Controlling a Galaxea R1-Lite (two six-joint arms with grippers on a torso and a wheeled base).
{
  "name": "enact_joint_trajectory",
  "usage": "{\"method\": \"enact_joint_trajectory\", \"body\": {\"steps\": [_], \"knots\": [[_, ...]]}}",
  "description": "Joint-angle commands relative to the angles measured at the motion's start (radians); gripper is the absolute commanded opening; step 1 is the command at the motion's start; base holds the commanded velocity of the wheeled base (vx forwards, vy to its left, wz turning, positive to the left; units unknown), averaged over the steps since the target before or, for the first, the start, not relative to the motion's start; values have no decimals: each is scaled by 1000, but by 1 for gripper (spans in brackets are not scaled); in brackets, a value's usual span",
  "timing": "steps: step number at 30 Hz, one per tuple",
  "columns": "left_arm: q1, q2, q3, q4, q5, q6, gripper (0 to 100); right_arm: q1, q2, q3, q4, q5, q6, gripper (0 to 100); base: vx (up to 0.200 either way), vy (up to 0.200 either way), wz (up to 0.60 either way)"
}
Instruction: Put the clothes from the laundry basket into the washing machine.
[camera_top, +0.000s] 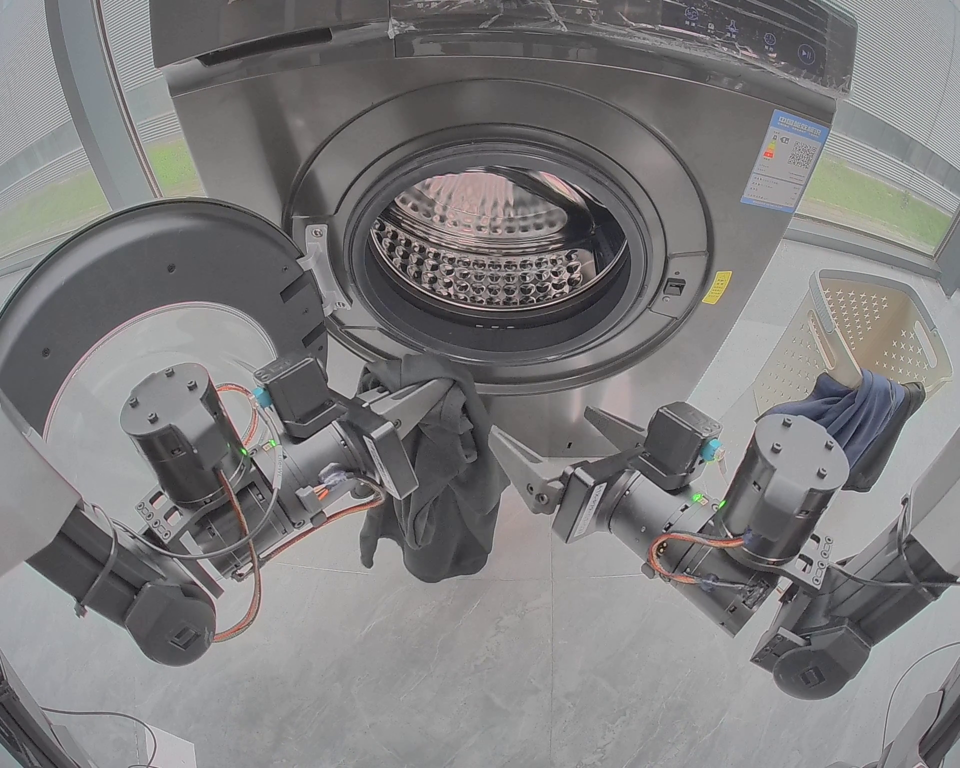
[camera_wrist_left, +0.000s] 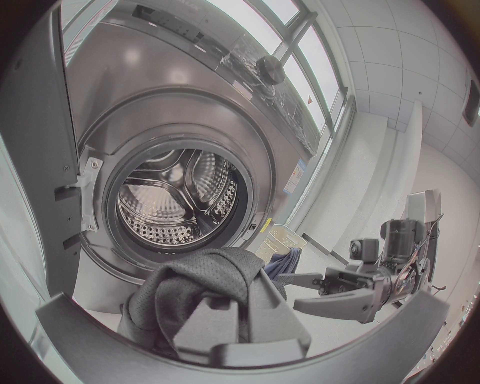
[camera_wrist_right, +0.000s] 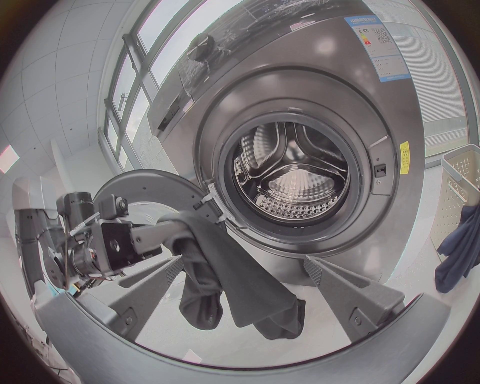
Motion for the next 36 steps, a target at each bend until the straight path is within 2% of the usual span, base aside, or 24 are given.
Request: {"method": "enact_joint_trajectory", "body": {"steps": [1, 11, 14, 26, 32, 36], "knots": [[-3, -8, 2, -18, 0, -1, 0, -17, 39, 11, -1, 1, -8, 100, 0, 0, 0], [-8, -11, 10, -46, 0, -3, 0, -61, 160, -34, -35, 5, -28, 100, 0, 0, 0], [-11, -14, 13, -46, 0, -3, 0, -69, 175, -51, -47, 24, -30, 100, 0, 0, 0], [-9, -11, 6, -44, 0, -1, 0, -63, 214, -77, -53, 36, -33, 100, 0, 0, 0], [-4, -3, 7, -46, 0, -1, 0, -41, 203, -17, -72, 39, -31, 100, 0, 0, 0], [-9, -3, 7, -46, 0, -1, 0, -44, 208, -37, -73, 39, -34, 100, 0, 0, 0]]}}
